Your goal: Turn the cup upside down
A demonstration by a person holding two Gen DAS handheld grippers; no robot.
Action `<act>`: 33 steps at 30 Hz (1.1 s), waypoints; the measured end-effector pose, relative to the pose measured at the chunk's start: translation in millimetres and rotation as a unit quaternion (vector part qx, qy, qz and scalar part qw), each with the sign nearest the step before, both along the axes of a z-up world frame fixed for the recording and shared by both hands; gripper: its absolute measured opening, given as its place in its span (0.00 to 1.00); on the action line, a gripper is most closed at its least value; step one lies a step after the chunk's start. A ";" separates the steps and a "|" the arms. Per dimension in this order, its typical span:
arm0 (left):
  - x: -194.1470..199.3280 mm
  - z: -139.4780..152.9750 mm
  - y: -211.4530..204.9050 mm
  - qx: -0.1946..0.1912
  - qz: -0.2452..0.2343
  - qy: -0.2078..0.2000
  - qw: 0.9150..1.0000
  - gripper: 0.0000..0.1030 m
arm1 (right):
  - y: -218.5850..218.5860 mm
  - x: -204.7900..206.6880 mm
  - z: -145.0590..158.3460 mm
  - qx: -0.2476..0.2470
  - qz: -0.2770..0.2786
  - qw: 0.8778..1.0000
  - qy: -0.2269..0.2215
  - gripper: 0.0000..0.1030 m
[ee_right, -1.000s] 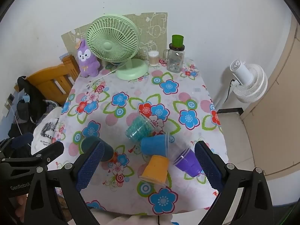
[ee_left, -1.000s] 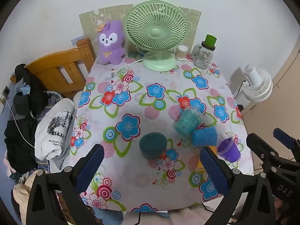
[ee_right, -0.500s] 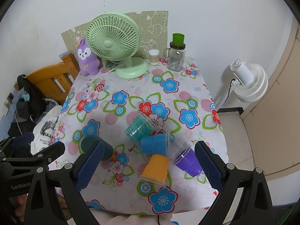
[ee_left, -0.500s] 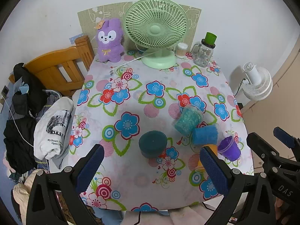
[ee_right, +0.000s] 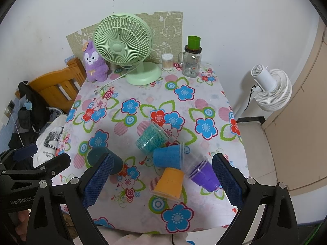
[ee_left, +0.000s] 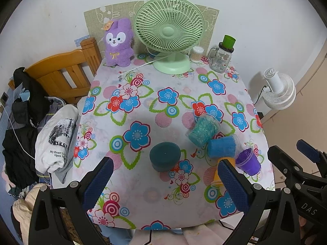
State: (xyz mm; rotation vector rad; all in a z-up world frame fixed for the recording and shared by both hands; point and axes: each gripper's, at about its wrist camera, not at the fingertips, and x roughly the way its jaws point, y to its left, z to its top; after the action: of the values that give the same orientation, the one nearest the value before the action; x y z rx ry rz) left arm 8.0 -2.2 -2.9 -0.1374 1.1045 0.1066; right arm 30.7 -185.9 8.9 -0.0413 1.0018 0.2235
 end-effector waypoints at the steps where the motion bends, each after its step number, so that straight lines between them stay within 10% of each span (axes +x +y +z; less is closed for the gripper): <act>1: 0.1 -0.1 -0.2 0.000 0.000 -0.001 1.000 1.00 | -0.2 0.0 -0.6 0.001 0.000 1.000 0.000 0.96; 33: 37.7 -45.0 -65.3 -0.014 -0.031 0.064 0.997 1.00 | -67.9 38.9 -38.7 -0.020 -0.024 0.997 0.070 0.96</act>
State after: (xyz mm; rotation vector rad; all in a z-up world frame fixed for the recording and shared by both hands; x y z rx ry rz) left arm 45.7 -67.5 -47.9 -0.1225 1.2369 0.0449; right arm 69.7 -253.8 -29.8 -0.0389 1.1450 0.1637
